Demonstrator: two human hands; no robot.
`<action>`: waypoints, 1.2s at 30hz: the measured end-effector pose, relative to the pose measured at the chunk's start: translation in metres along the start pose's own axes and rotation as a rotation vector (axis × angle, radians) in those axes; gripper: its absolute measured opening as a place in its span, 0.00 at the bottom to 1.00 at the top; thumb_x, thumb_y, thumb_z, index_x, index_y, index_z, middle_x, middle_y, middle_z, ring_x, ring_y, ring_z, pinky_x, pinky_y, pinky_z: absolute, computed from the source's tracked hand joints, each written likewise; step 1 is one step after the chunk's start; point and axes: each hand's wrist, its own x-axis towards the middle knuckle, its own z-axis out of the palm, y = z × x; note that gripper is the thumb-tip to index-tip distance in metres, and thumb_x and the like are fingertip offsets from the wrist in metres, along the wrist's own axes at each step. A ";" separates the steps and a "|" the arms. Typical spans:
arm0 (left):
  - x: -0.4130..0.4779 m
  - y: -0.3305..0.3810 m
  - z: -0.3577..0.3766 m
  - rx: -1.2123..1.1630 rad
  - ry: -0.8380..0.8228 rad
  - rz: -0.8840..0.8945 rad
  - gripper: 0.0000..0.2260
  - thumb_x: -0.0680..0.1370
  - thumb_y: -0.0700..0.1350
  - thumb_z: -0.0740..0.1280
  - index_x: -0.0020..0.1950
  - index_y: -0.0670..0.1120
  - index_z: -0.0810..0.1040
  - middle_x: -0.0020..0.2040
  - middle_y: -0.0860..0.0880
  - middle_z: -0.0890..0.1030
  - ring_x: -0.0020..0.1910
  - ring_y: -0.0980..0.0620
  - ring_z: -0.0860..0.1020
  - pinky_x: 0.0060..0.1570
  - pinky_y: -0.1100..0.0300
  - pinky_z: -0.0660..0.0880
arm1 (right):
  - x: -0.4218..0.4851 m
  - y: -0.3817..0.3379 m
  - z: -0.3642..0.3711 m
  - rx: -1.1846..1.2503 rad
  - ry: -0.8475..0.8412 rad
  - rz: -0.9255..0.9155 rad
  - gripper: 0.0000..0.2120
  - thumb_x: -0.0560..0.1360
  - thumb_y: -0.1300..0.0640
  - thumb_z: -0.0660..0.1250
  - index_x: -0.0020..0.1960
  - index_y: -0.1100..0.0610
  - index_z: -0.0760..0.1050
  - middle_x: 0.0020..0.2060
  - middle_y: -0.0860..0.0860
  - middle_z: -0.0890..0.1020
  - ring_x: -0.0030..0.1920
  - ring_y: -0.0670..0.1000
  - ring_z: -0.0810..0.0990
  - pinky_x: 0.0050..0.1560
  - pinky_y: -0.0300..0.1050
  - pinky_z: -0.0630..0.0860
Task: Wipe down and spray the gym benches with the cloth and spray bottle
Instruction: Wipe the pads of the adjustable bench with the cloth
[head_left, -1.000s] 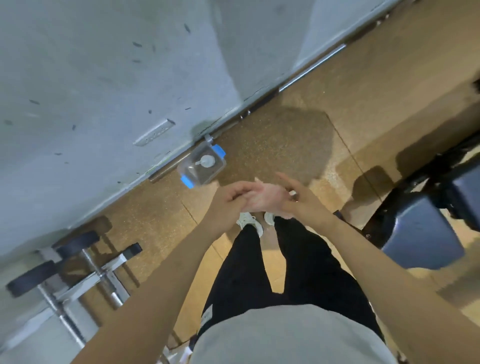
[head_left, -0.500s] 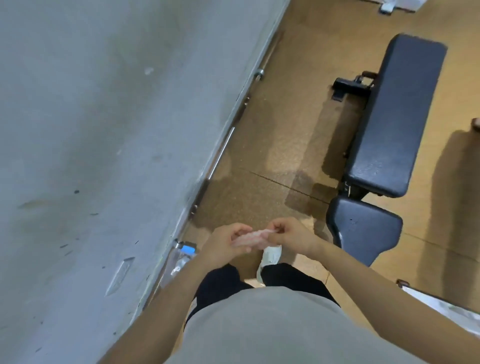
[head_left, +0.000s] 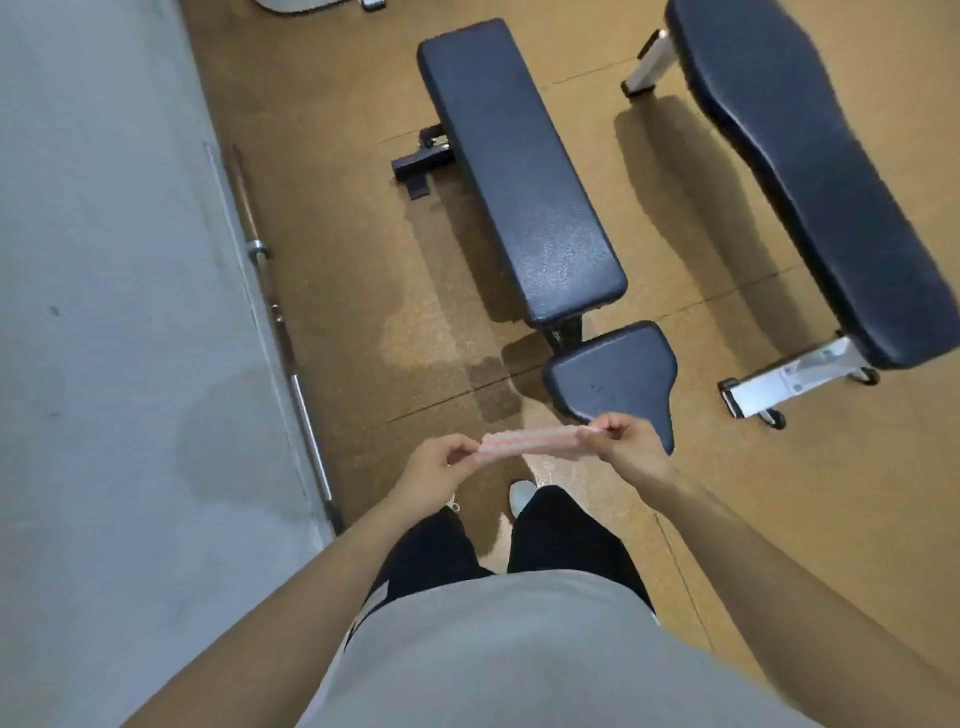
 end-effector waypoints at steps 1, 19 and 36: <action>0.016 0.007 -0.001 0.023 -0.038 0.017 0.03 0.80 0.42 0.71 0.51 0.46 0.85 0.43 0.58 0.82 0.38 0.69 0.78 0.45 0.65 0.73 | 0.002 0.008 0.002 0.045 0.064 0.032 0.07 0.76 0.59 0.75 0.41 0.60 0.81 0.31 0.47 0.79 0.32 0.43 0.75 0.34 0.32 0.70; 0.255 0.059 0.150 0.506 -0.161 0.057 0.06 0.80 0.44 0.70 0.55 0.47 0.85 0.48 0.51 0.86 0.49 0.52 0.82 0.50 0.59 0.78 | 0.128 0.154 -0.023 0.481 0.609 0.367 0.07 0.75 0.60 0.75 0.42 0.53 0.78 0.34 0.47 0.80 0.36 0.48 0.78 0.36 0.28 0.70; 0.384 0.019 0.216 0.511 -0.209 0.163 0.17 0.79 0.41 0.70 0.68 0.51 0.78 0.55 0.54 0.84 0.53 0.54 0.82 0.57 0.56 0.78 | 0.243 0.182 0.014 0.307 0.871 0.172 0.25 0.72 0.68 0.68 0.67 0.55 0.74 0.65 0.49 0.71 0.62 0.44 0.73 0.67 0.35 0.67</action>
